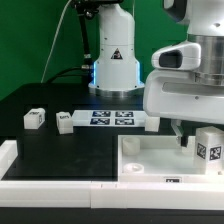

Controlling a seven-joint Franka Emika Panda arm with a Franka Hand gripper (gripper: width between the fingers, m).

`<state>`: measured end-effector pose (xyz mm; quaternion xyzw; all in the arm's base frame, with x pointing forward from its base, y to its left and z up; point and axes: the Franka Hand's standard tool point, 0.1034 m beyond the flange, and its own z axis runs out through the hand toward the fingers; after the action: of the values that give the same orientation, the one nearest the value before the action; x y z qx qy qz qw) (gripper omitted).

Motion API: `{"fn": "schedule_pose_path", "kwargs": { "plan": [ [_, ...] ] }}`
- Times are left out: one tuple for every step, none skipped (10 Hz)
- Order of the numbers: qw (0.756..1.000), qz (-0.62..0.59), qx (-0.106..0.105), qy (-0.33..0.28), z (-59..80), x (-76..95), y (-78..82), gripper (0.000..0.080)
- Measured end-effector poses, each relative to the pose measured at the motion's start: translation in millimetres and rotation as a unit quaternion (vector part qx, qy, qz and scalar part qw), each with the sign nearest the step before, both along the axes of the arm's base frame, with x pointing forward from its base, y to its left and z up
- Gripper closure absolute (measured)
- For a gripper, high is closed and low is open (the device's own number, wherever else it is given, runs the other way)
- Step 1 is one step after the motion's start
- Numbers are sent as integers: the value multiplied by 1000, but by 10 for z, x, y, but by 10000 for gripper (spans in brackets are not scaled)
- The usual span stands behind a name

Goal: Assemble one leg

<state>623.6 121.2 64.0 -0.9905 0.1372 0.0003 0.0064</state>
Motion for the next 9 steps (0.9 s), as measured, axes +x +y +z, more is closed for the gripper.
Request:
{"fn": "schedule_pose_path", "kwargs": {
  "plan": [
    [998,70,-1,-1,0,1,-4,150],
    [991,137,-2,-4,3,14,-21,150],
    [983,186,-5,-5,8,16,-29,150],
    [971,238,-9,-5,19,21,-38,150],
    [961,277,-10,-6,27,28,-60,150],
    [960,279,-11,-5,21,27,-66,150],
    [961,277,-11,-5,17,26,-67,278],
    [963,270,-11,-5,15,25,-67,415],
    [963,270,-11,-5,13,24,-68,415]
  ]
}}
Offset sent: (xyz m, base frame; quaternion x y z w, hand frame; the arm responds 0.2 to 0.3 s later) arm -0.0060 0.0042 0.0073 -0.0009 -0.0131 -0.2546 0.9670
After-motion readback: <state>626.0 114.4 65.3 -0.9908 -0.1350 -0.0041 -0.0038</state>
